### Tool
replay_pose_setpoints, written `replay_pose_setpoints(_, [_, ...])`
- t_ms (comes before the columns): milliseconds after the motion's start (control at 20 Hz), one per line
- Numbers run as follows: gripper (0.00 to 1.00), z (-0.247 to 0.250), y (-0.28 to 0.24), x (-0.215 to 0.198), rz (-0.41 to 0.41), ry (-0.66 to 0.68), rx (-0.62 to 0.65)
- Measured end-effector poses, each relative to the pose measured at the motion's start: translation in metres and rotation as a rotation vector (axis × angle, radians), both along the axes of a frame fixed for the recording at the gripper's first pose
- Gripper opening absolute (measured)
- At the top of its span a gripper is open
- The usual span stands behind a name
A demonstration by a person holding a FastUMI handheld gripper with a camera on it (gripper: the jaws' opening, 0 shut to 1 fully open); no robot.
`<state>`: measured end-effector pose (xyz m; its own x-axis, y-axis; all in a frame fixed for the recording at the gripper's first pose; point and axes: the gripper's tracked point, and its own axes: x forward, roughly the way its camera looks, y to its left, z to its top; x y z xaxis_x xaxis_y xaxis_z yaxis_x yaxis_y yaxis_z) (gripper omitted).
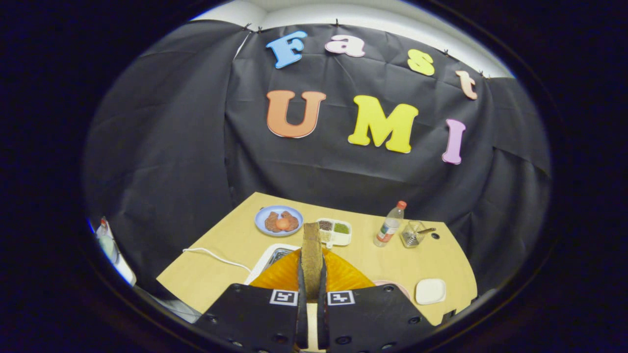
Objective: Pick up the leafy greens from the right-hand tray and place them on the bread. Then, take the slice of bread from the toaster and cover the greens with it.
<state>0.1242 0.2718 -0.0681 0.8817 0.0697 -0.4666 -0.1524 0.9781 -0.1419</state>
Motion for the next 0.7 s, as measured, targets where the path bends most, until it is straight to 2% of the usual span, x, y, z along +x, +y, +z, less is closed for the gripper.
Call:
replay_pose_setpoints(250, [0.07,-0.046,-0.054,-0.002,-0.048,0.102,0.065])
replay_pose_setpoints(400, [0.07,-0.075,-0.091,0.009,-0.103,0.123,0.035])
replay_pose_setpoints(600, [0.07,-0.116,-0.115,0.017,-0.139,0.197,0.067])
replay_pose_setpoints(700, [0.07,-0.131,-0.121,0.017,-0.133,0.221,0.071])
